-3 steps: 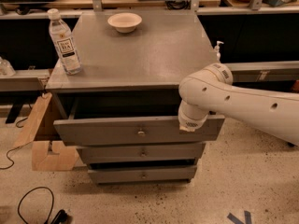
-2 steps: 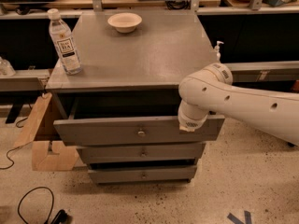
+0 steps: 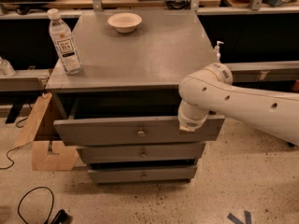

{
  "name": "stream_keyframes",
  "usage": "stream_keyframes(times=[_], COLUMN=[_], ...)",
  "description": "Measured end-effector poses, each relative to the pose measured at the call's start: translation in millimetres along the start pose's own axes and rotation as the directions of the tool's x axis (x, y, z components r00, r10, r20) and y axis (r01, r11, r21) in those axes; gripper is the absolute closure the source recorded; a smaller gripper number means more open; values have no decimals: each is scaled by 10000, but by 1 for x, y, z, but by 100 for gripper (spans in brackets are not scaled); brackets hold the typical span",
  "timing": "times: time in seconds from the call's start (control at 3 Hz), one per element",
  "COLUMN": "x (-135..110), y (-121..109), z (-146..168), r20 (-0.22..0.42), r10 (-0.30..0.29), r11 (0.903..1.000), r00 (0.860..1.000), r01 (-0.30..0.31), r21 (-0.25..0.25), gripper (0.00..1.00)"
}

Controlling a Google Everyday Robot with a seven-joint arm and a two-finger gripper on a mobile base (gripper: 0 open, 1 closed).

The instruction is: Open top drawer

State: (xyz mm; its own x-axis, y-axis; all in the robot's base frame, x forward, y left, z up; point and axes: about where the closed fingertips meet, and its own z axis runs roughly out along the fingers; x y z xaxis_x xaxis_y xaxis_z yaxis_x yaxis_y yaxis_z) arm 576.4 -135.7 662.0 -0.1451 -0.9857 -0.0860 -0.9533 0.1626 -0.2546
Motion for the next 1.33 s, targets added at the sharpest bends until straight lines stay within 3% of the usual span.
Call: stream_keyframes(times=[0.67, 1.0, 1.33], x=[0, 0, 0], y=[0, 0, 0], z=[-2, -1, -1], r20=[0, -7, -8], r10=[0, -5, -5], r11=[10000, 10000, 10000], r00=[10000, 10000, 10000], r01=[0, 5, 5], r21=[-1, -14, -14], gripper=[12, 0, 0])
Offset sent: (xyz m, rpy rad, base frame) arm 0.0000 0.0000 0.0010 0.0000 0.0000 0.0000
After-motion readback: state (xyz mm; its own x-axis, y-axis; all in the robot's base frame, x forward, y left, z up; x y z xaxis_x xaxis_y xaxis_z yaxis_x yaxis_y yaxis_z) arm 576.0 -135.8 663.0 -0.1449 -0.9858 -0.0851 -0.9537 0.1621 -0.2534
